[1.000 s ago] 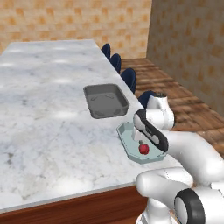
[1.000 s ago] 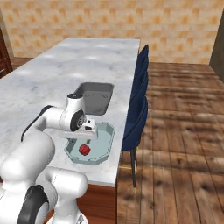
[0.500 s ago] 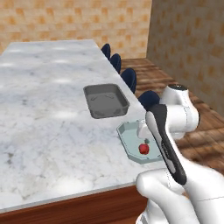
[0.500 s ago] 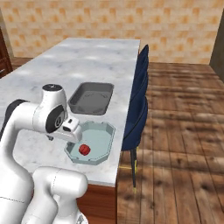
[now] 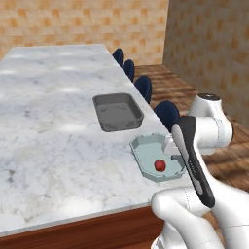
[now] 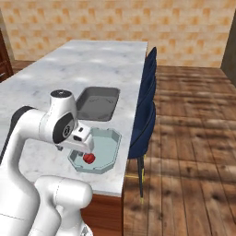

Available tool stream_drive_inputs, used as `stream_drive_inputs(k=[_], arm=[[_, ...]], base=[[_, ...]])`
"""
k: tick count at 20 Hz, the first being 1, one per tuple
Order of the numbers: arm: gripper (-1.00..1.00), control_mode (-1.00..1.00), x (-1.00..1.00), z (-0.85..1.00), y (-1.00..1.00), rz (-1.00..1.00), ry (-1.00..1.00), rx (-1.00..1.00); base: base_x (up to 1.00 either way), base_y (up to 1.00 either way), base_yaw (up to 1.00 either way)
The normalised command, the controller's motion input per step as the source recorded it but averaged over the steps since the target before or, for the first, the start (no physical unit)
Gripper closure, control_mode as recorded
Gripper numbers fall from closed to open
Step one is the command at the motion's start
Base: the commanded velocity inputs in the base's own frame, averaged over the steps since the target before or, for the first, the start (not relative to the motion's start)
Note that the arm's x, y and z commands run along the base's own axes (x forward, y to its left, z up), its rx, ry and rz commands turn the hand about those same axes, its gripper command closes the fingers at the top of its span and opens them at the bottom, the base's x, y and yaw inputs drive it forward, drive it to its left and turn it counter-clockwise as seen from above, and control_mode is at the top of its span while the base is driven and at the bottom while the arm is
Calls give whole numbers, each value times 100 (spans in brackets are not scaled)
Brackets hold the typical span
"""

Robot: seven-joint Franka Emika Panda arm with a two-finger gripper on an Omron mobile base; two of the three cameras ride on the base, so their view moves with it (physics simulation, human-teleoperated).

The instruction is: Place the cold items (bell pepper and pear) from the fridge in one tupperware on the dining counter. Place the warm items (kebab skewer and hot dog) in the stove area in another tupperware.

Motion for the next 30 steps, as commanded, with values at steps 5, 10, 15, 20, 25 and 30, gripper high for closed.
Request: stream_drive_inputs(k=[5, 10, 15, 20, 25, 30], arm=[[-100, 100, -16, 0, 8, 1, -7, 0], [-100, 100, 0, 0, 0, 0, 0, 0], [-100, 100, 0, 0, 0, 0, 0, 0], [-100, 100, 0, 0, 0, 0, 0, 0], [-100, 100, 0, 0, 0, 0, 0, 0], [-100, 100, 0, 0, 0, 0, 0, 0]], base=[[-34, 30, 7], [-74, 100, 51], [-6, 97, 66], [31, 100, 41], [55, 100, -14], [46, 100, -17]])
